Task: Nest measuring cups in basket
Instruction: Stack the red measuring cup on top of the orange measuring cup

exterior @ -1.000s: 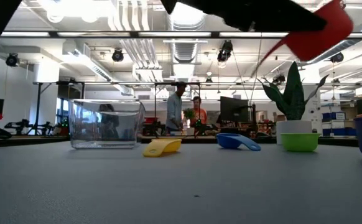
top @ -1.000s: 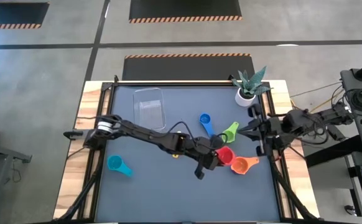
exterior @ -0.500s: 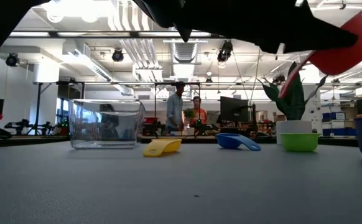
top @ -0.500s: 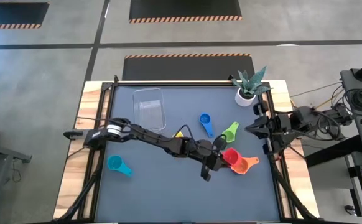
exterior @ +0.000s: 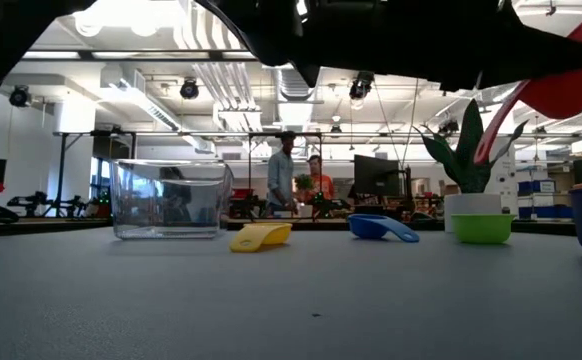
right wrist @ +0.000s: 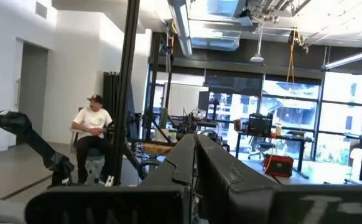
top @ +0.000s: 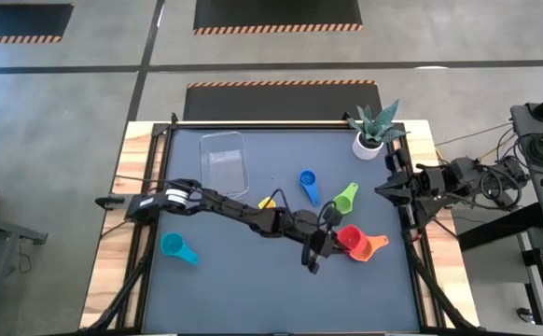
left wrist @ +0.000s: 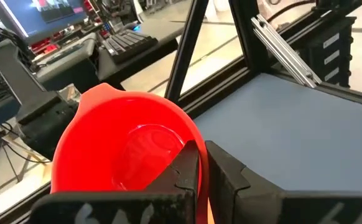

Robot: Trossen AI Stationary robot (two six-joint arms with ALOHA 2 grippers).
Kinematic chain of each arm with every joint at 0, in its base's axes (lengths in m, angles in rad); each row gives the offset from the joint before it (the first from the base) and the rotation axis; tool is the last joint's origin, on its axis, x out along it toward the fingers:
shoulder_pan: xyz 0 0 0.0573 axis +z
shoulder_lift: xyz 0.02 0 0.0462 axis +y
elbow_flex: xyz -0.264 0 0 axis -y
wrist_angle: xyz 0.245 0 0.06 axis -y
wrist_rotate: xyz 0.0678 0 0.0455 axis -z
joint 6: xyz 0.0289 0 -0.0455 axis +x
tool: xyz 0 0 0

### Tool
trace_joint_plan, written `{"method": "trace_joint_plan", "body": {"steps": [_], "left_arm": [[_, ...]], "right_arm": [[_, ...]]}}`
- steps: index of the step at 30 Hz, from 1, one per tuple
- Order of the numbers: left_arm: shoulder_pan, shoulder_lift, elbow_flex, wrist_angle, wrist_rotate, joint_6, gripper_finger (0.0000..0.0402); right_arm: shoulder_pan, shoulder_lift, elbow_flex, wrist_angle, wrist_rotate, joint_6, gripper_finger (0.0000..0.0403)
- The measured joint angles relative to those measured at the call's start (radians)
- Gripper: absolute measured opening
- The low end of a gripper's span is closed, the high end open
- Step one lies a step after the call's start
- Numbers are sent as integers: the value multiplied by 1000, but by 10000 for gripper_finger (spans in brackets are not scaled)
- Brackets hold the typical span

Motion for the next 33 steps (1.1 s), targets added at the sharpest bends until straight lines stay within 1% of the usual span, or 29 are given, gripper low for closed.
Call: {"method": "trace_joint_plan", "body": {"steps": [5,9,14,19,24,33], "left_arm": [[14,0,0,0,24,-31,0],[17,0,14,-2,24,-32,0],[18,0,93,-110,43,-11,0],[25,0,114,-176,46,-1,0],[28,0,106,-173,44,-11,0],[26,0,58,-62,50,-48,0]], "right_arm": [[0,0,0,0,0,0,9],[0,0,0,0,0,-2,9],[0,0,0,0,0,-3,9],[0,0,0,0,0,-3,9],[0,0,0,-1,0,-4,9],[0,0,0,-1,0,-5,9]]}}
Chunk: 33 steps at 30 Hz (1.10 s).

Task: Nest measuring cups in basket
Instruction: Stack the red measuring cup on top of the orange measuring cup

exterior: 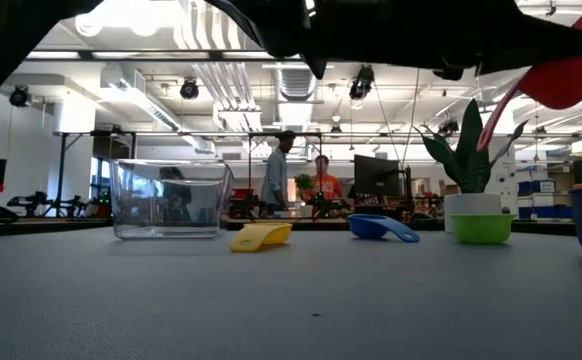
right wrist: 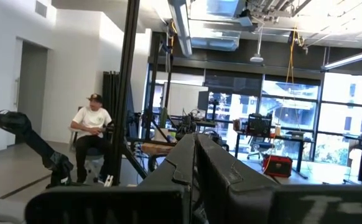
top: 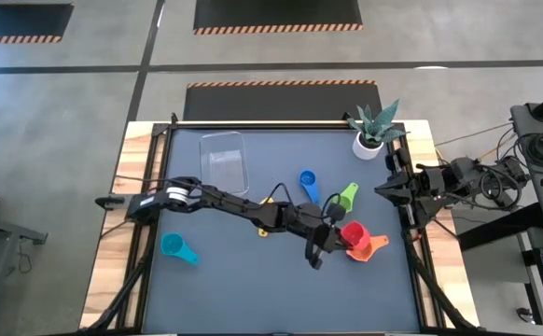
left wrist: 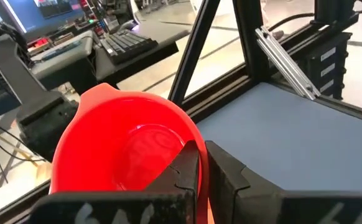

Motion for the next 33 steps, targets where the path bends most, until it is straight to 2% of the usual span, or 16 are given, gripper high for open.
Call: {"method": "trace_joint_plan", "body": {"steps": [6,13,19,33], "left_arm": [[-1,88,56,91,42,-51,0],[-5,152,214,-126,47,-36,0],[-4,176,294,-314,46,-28,0],[-4,206,355,-363,44,-25,38]], "right_arm": [[0,-1,0,-3,0,0,9],[0,-1,0,-38,0,8,9],[0,-1,-1,-51,0,9,9],[0,-1,-1,-55,0,13,9]]}}
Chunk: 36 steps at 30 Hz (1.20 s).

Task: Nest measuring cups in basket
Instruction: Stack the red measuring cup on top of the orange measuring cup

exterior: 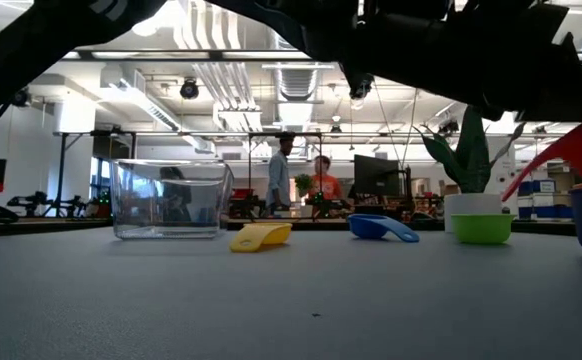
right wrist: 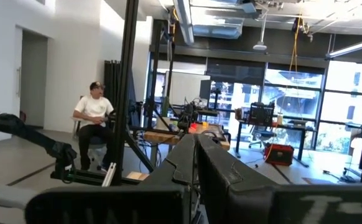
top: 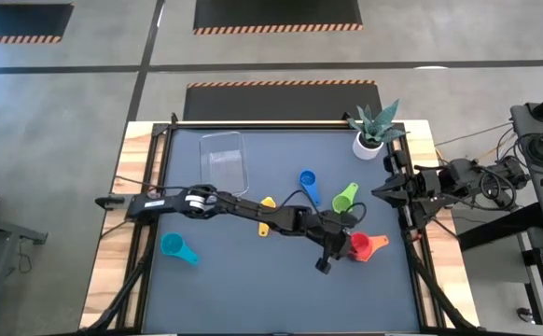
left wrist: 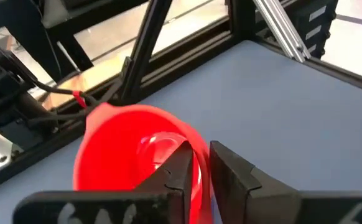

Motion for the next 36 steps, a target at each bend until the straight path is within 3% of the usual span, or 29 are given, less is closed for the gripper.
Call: {"method": "trace_joint_plan", "body": {"steps": [12,19,24,28,36], "left_arm": [[0,2,0,11,0,-9,101],[0,-13,-1,-10,0,6,118],[-3,-74,-1,-96,-5,82,119],[-11,-115,-1,-219,-105,140,110],[-28,-205,-20,-457,-129,181,65]], "right_arm": [[0,0,0,-4,0,-3,9],[0,0,0,-17,0,3,9],[0,-2,1,-18,0,43,9],[0,-1,12,-36,2,98,9],[0,-1,42,-266,94,286,9]]}}
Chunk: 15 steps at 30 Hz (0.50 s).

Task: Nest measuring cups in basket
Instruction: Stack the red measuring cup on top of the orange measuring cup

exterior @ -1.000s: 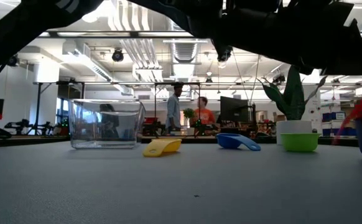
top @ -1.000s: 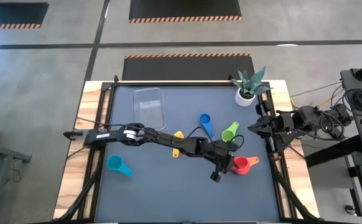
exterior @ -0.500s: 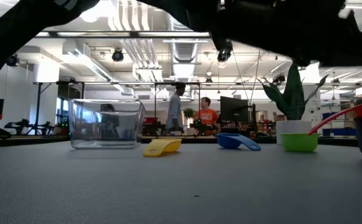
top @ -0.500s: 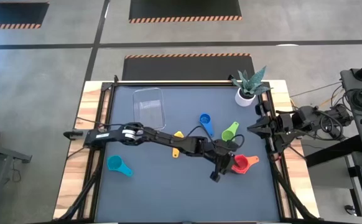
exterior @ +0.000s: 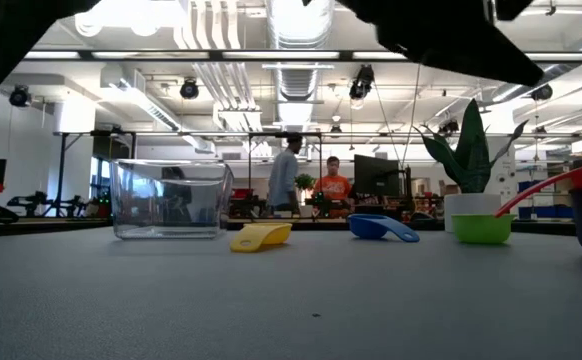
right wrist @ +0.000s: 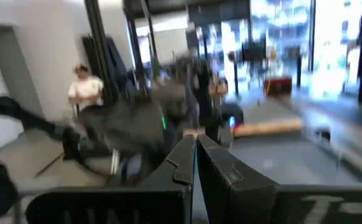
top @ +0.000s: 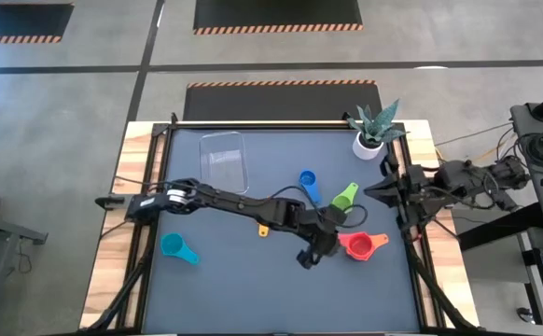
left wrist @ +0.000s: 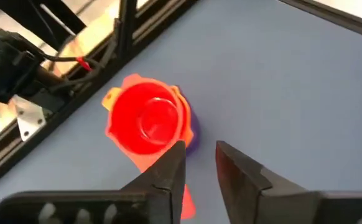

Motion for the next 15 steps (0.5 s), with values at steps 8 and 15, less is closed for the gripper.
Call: {"method": "trace_joint_plan", "body": {"steps": [8,15], "left_arm": [[-36,-263,-345,156,-191,22,26],[-69,-544,-713,456,-350,-29,13]], "right_arm": [[0,4,36,-240,-8,219,9],[0,115,97,-383,-39,326,9]]}}
